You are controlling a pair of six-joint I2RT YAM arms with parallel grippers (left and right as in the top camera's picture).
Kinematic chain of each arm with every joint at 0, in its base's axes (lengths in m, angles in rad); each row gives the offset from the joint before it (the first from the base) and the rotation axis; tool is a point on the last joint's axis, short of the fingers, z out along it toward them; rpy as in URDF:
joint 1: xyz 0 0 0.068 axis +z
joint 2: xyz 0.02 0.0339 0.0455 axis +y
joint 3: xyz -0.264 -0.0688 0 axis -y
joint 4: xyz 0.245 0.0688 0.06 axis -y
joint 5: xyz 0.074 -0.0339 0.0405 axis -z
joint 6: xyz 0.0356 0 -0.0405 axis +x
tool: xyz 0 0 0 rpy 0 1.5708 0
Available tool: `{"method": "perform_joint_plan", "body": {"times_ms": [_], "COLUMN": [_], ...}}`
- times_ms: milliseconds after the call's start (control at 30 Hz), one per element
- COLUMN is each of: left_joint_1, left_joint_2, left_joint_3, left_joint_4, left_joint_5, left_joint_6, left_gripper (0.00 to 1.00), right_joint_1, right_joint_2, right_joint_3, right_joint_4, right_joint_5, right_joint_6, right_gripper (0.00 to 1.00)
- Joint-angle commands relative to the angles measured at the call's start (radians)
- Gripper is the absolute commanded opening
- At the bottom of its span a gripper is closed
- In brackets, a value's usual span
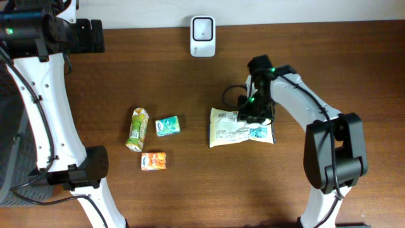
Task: Scan the item barcode
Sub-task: 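Flip and flatten the bag on the table with the right gripper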
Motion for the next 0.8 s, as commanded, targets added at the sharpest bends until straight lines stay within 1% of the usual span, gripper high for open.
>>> {"method": "perform_joint_plan", "body": {"times_ms": [0,33,67,167,200,400,500,567,667,767], "left_joint_1": [0.002,0.002,0.002,0.002,0.002,0.002,0.002,0.002,0.002,0.002], "left_joint_2": [-0.011,-0.011,-0.011,-0.011,-0.011,-0.011,-0.011,-0.011,-0.011,-0.011], "left_joint_3": [0.008,0.008,0.008,0.008,0.008,0.008,0.008,0.008,0.008,0.008], "left_joint_4": [-0.001,-0.001,-0.001,-0.001,-0.001,-0.001,-0.001,-0.002,-0.002,-0.002], "left_joint_5": [-0.003,-0.004,-0.003,-0.004,-0.003,-0.003,-0.003,-0.004,-0.003,-0.003], "left_joint_6": [-0.01,-0.01,-0.01,-0.01,-0.01,-0.01,-0.01,-0.01,-0.01,-0.01], "left_gripper": [0.99,0.99,0.99,0.99,0.99,0.99,0.99,0.99,0.99,0.99], "right_joint_1": [0.001,0.013,0.022,0.065,0.084,0.129,0.13,0.129,0.129,0.128], "right_joint_2": [-0.053,-0.052,-0.048,-0.032,-0.024,0.019,0.06,0.087,0.118,0.121], "right_joint_3": [0.078,0.077,0.074,0.06,0.052,0.041,0.038,0.038,0.038,0.04], "right_joint_4": [-0.006,0.013,0.021,0.049,0.056,0.057,0.061,0.066,0.084,0.093], "right_joint_5": [-0.021,-0.031,-0.031,-0.005,0.055,0.156,0.162,0.165,0.165,0.164], "right_joint_6": [-0.064,-0.063,-0.063,-0.025,0.018,0.111,0.122,0.122,0.121,0.106], "right_gripper": [0.25,0.17,0.13,0.07,0.05,0.04,0.04,0.06,0.18,0.34]}}
